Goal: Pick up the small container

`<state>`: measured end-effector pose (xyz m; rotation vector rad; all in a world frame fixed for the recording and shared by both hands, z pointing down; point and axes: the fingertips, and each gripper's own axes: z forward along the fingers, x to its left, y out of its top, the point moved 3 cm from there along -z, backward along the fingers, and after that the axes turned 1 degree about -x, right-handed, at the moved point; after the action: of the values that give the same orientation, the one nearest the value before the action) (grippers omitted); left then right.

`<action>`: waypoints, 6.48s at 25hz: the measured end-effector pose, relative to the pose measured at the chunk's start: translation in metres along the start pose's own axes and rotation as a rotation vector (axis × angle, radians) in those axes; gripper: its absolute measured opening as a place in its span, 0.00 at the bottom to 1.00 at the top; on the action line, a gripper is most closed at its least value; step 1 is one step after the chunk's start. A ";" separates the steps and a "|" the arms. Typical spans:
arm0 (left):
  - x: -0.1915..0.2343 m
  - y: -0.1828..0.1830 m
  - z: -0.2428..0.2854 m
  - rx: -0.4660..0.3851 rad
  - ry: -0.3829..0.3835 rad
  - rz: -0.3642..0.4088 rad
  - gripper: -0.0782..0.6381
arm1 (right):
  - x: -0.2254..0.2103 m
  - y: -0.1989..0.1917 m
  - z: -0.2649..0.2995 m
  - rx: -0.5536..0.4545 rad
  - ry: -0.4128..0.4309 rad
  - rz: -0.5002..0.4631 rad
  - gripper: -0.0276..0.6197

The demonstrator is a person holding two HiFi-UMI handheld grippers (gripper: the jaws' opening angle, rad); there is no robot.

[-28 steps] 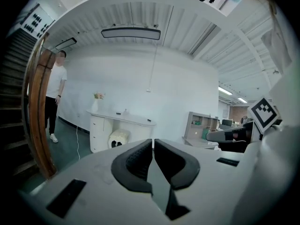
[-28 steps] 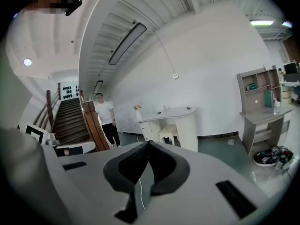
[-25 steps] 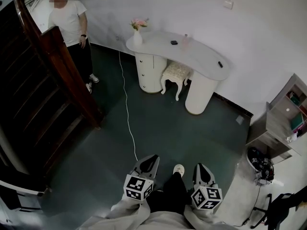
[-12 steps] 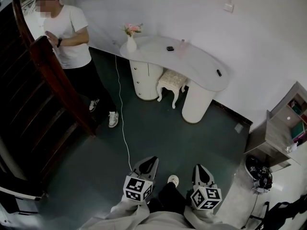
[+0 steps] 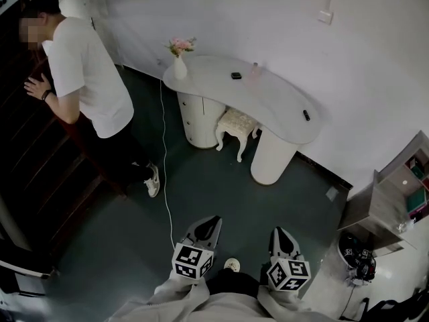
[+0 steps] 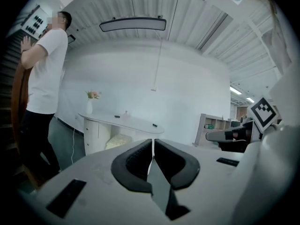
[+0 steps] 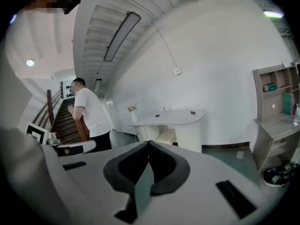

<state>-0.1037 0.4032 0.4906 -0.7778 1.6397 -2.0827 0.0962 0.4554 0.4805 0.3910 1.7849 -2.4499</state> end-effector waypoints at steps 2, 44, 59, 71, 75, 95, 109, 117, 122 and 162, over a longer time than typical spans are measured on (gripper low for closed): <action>0.000 0.001 0.011 -0.008 0.008 -0.007 0.15 | -0.008 0.004 0.008 0.000 0.007 -0.008 0.12; 0.058 -0.007 0.102 0.077 0.080 -0.049 0.15 | -0.036 0.013 0.125 0.101 0.068 0.003 0.12; 0.144 0.044 0.200 0.059 0.060 -0.003 0.15 | -0.029 0.057 0.242 0.085 0.074 0.006 0.12; 0.192 0.060 0.252 0.085 0.058 -0.024 0.15 | -0.030 0.084 0.318 0.120 0.069 -0.004 0.12; 0.213 0.066 0.268 0.092 0.055 -0.024 0.15 | -0.026 0.091 0.345 0.125 0.068 0.000 0.12; 0.279 0.090 0.334 0.110 0.023 -0.019 0.15 | -0.041 0.122 0.432 0.103 -0.016 0.025 0.12; 0.312 0.113 0.406 0.114 0.047 0.007 0.15 | -0.075 0.156 0.517 0.090 0.006 0.028 0.12; 0.325 0.117 0.458 0.134 0.037 -0.014 0.15 | -0.094 0.172 0.565 0.115 0.010 0.031 0.12; 0.332 0.124 0.488 0.135 0.037 -0.020 0.15 | -0.107 0.184 0.591 0.126 0.014 0.030 0.12; 0.350 0.162 0.680 0.146 -0.118 0.062 0.46 | -0.207 0.198 0.694 0.187 -0.087 0.198 0.12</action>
<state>0.0459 -0.3640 0.5140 -0.7756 1.4150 -2.0460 0.2313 -0.2797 0.5486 0.4447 1.4152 -2.4592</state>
